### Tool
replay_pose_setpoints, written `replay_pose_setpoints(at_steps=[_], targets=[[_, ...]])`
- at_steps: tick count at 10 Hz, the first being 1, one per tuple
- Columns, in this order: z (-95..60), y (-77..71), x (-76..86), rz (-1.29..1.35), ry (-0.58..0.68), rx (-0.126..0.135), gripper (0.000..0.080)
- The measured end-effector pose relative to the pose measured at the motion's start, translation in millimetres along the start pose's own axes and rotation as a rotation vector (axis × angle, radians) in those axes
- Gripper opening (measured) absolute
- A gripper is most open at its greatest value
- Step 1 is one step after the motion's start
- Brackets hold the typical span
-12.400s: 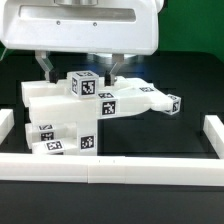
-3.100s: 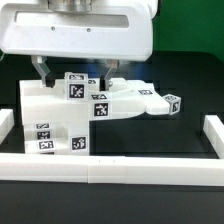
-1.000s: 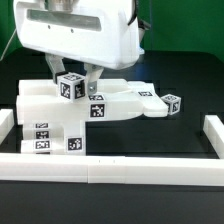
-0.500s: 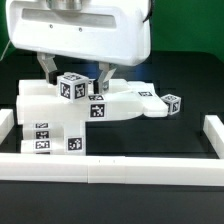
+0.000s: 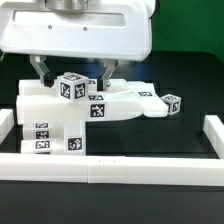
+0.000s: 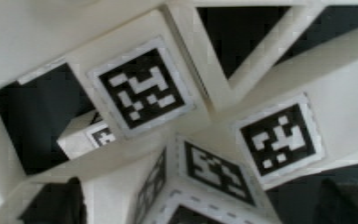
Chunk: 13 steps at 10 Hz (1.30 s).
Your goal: Assemble chair
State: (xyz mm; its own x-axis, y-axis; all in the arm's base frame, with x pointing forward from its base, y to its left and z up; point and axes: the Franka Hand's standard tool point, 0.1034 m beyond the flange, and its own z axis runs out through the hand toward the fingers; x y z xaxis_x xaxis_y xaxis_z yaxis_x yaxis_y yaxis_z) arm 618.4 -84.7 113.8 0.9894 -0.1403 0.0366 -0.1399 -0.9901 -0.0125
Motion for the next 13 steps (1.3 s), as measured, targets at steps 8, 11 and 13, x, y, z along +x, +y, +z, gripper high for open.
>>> replay_pose_setpoints(at_steps=[8,11,13], targets=[[-0.1,8.5,-0.5,-0.47,-0.01,-0.022,0.0649],[0.0,13.7,-0.9,-0.667,-0.021,-0.038,0.0649],[-0.1,15.8,-0.8,-0.712,-0.023,-0.041,0.0637]])
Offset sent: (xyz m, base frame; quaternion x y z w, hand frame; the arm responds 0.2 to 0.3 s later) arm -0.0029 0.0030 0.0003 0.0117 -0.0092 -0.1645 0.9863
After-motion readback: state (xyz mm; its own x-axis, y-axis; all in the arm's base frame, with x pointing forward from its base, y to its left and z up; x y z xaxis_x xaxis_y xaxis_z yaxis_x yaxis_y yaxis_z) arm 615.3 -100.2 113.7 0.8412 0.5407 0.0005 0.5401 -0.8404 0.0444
